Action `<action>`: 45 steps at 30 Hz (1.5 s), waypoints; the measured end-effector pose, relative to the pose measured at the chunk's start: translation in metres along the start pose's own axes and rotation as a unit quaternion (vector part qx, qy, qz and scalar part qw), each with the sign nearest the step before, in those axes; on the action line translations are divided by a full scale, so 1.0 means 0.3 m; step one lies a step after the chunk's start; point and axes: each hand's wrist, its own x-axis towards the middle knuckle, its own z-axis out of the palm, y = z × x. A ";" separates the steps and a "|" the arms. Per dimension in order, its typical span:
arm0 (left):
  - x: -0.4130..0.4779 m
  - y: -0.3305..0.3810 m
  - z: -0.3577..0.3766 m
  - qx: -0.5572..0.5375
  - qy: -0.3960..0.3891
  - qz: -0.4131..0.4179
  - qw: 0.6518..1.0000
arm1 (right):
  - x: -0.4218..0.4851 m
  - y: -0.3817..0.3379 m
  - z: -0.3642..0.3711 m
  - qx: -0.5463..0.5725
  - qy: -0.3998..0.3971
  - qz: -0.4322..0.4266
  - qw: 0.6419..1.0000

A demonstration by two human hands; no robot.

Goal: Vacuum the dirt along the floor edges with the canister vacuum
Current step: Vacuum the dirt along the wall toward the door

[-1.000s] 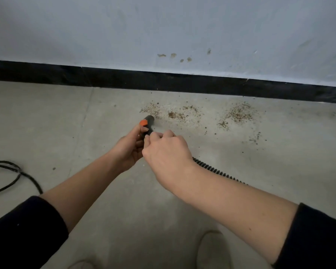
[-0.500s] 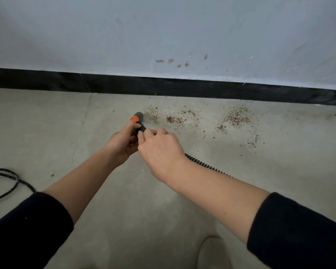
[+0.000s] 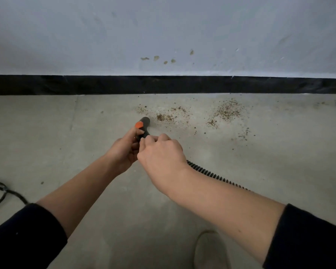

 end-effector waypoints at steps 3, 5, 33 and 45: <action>-0.011 -0.013 0.042 0.001 -0.005 -0.010 1.000 | -0.030 0.021 0.010 0.011 -0.014 0.008 1.000; -0.022 -0.017 0.077 -0.006 -0.006 -0.013 1.000 | -0.048 0.035 0.020 0.012 -0.020 0.013 1.000; -0.034 -0.080 0.300 0.003 -0.065 -0.067 0.996 | -0.177 0.187 0.076 -0.026 -0.067 0.035 0.997; -0.014 -0.086 0.365 0.009 -0.061 -0.047 0.997 | -0.196 0.243 0.107 -0.010 -0.062 0.051 0.997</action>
